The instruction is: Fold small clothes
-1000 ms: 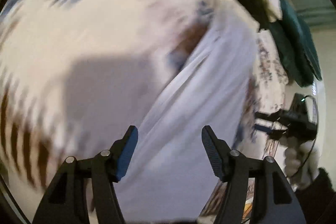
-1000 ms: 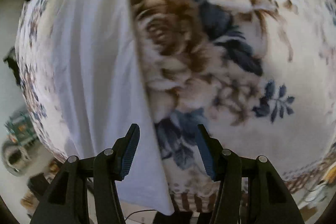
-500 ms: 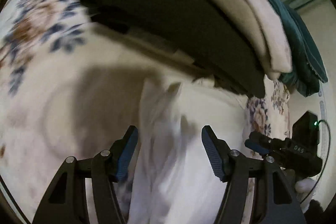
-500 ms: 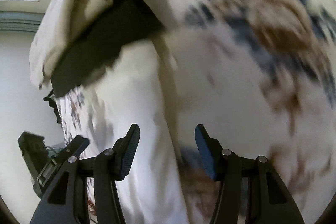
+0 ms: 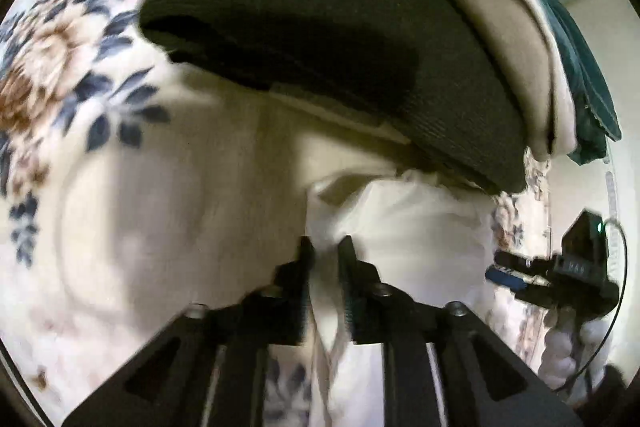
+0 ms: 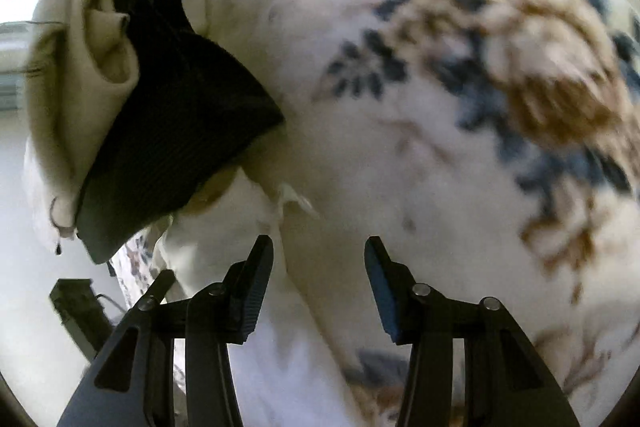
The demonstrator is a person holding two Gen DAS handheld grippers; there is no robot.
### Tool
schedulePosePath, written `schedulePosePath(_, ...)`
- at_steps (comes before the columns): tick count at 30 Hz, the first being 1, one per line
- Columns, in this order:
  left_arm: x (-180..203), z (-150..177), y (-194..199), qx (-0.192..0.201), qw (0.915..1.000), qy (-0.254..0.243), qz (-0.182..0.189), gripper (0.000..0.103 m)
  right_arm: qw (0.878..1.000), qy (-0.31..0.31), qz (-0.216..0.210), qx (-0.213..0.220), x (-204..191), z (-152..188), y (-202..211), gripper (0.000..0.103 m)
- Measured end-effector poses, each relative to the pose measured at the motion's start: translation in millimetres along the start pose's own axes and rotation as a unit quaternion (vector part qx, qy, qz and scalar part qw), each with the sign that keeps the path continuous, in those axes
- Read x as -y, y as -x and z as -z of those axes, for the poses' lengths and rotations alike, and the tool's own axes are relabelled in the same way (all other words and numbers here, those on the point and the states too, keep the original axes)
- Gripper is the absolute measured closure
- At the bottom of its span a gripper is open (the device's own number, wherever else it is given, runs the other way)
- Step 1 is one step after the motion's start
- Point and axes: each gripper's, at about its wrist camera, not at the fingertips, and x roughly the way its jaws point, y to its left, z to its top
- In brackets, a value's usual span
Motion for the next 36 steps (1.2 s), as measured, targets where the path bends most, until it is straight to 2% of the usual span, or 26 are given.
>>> schedulePosePath(1, 2.2, 5.7, 10.4, -0.003, 1.0, -0.004, 0.006, 0.071, 1.0, -0.006, 0.002, -0.005, 3.2, 8.8, 8.0, 0.05)
schedulePosePath(4, 9.1, 36.9, 53.5, 0.002, 0.9991, -0.019, 0.037, 0.056, 1.0, -0.008, 0.01, -0.027, 12.8, 57.1, 37.5, 0.047)
schedulePosePath(6, 10.6, 67.6, 83.5, -0.001, 0.9983, -0.027, 0.051, 0.055, 0.999, -0.006, 0.012, -0.052, 20.4, 99.2, 53.8, 0.043)
schedulePosePath(10, 3.8, 155.5, 123.0, -0.028, 0.9982, -0.044, 0.03, 0.05, 0.991, -0.015, 0.034, -0.13, 56.2, 197.4, 66.8, 0.039)
schedulePosePath(11, -3.0, 189.7, 126.5, -0.053, 0.9977, -0.036, 0.022, 0.05, 0.988, -0.021, 0.044, -0.147, 70.1, 224.1, 65.7, 0.039)
schedulePosePath(12, -9.2, 207.3, 123.9, -0.069, 0.997, -0.026, 0.022, 0.05, 0.985, -0.027, 0.055, -0.16, 80.4, 245.7, 64.3, 0.039)
schedulePosePath(14, -25.2, 264.4, 118.0, -0.118, 0.9929, 0.012, 0.015, 0.05, 0.978, -0.045, 0.071, -0.193, 111.1, 295.8, 54.1, 0.039)
schedulePosePath(17, -28.8, 323.0, 103.8, -0.17, 0.9839, 0.055, -0.006, 0.05, 0.97, -0.065, 0.065, -0.227, 134.5, 360.1, 31.5, 0.039)
schedulePosePath(20, -29.6, 369.1, 88.9, -0.194, 0.9783, 0.06, -0.039, 0.053, 0.965, -0.075, 0.052, -0.245, 146.5, 400.4, 6.5, 0.039)
schedulePosePath(21, -28.7, 373.0, 87.5, -0.191, 0.9789, 0.053, -0.049, 0.054, 0.965, -0.076, 0.046, -0.246, 150.5, 418.0, -4.5, 0.039)
schedulePosePath(22, -28.0, 381.8, 87.1, -0.179, 0.9812, 0.041, -0.059, 0.084, 0.965, -0.076, 0.038, -0.248, 150.3, 427.3, -12.1, 0.039)
schedulePosePath(23, -28.0, 390.1, 87.1, -0.168, 0.9828, 0.035, -0.067, 0.1, 0.966, -0.073, 0.033, -0.246, 148.9, 436.1, -19.8, 0.04)
schedulePosePath(24, -27.3, 389.8, 88.6, -0.162, 0.984, 0.038, -0.065, 0.1, 0.968, -0.07, 0.033, -0.239, 147.5, 443.5, -26.4, 0.049)
schedulePosePath(25, -28.0, 391.6, 93.9, -0.147, 0.9862, 0.044, -0.061, 0.1, 0.97, -0.07, 0.035, -0.23, 147.4, 450.1, -30.2, 0.081)
schedulePosePath(26, -28.0, 390.3, 96.5, -0.143, 0.9869, 0.045, -0.06, 0.1, 0.97, -0.069, 0.039, -0.23, 139.1, 458.9, -44.2, 0.098)
schedulePosePath(27, -28.6, 394.0, 98.8, -0.138, 0.9876, 0.041, -0.061, 0.1, 0.971, -0.069, 0.045, -0.226, 136.3, 466.7, -50.4, 0.101)
schedulePosePath(30, -36.0, 398.1, 107.4, -0.145, 0.9867, 0.025, -0.069, 0.1, 0.974, -0.07, 0.057, -0.206, 133.3, 475.2, -53.8, 0.102)
schedulePosePath(32, -42.9, 394.1, 103.0, -0.166, 0.9836, 0.031, -0.063, 0.099, 0.973, -0.079, 0.075, -0.203, 151.1, 471.5, -47.2, 0.102)
schedulePosePath(34, -34.7, 377.6, 101.1, -0.18, 0.9813, 0.043, -0.054, 0.097, 0.971, -0.068, 0.085, -0.211, 147.3, 457.5, -41.8, 0.101)
schedulePosePath(35, -28.2, 369.7, 100.3, -0.177, 0.982, 0.046, -0.047, 0.095, 0.971, -0.055, 0.089, -0.215, 141.3, 450.1, -38.9, 0.097)
schedulePosePath(36, -26.7, 358.8, 106.3, -0.169, 0.9837, 0.048, -0.038, 0.088, 0.971, -0.036, 0.081, -0.221, 129.4, 440.5, -35.4, 0.088)
